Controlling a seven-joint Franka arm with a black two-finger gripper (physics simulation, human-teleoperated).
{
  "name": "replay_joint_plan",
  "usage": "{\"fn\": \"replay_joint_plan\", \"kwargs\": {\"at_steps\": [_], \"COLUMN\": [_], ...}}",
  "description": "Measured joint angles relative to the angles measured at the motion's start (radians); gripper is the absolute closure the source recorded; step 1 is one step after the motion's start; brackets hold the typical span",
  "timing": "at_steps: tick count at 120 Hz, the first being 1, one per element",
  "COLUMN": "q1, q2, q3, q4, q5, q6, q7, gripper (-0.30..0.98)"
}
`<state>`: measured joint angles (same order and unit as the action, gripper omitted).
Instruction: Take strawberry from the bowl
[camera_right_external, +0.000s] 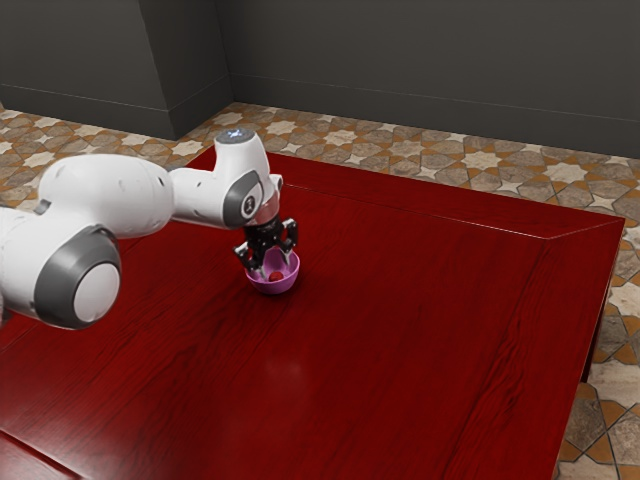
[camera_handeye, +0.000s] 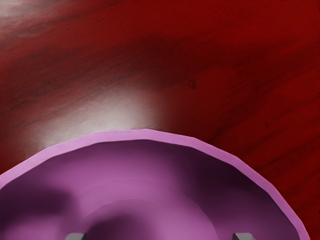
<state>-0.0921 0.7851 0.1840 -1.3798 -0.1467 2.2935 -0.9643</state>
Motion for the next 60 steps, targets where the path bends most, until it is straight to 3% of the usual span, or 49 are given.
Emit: {"fn": "replay_joint_plan", "kwargs": {"at_steps": [60], "q1": [-0.013], "q2": [-0.026], "q3": [0.0], "q4": [-0.055], "q5": [-0.016], "q6": [0.007], "q7": [-0.026], "gripper": [0.34]}}
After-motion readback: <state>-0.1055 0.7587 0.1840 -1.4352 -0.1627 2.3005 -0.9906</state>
